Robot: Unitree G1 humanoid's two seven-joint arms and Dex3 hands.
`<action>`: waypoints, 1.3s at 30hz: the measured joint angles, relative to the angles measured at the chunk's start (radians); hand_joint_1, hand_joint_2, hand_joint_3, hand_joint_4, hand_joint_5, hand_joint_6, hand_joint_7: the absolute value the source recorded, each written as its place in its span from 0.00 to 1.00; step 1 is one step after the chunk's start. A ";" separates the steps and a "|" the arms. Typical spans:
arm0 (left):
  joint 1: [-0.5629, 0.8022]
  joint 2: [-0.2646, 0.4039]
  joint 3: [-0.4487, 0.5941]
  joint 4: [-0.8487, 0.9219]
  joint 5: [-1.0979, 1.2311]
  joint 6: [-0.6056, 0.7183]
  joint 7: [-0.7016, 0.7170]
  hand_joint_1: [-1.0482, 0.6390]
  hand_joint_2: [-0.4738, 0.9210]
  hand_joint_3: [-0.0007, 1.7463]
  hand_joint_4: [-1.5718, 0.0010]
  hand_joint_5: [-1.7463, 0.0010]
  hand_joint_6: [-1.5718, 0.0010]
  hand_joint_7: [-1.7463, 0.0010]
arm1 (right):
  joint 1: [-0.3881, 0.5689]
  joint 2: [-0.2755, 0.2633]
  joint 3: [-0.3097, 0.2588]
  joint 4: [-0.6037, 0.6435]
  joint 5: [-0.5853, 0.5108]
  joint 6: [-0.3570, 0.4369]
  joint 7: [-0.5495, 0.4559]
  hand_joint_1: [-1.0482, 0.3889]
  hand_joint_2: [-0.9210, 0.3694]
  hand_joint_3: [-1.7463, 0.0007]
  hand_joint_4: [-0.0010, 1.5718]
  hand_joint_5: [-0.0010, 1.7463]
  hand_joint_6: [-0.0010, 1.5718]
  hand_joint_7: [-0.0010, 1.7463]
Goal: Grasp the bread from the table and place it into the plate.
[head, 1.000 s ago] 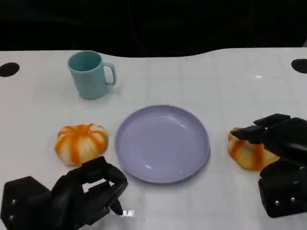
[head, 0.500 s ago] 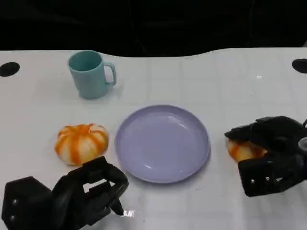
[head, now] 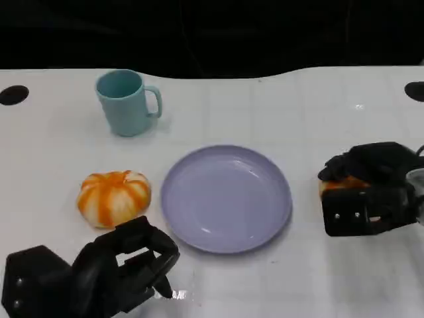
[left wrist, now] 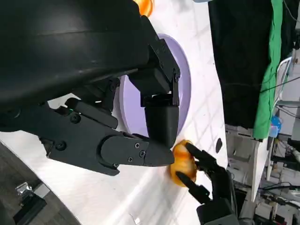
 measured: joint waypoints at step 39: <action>0.004 0.002 0.000 -0.007 0.002 0.012 0.002 0.32 1.00 0.16 0.54 0.00 0.54 0.20 | -0.027 0.106 -0.046 0.009 0.117 -0.390 -0.442 0.71 0.51 0.22 0.63 1.00 0.47 1.00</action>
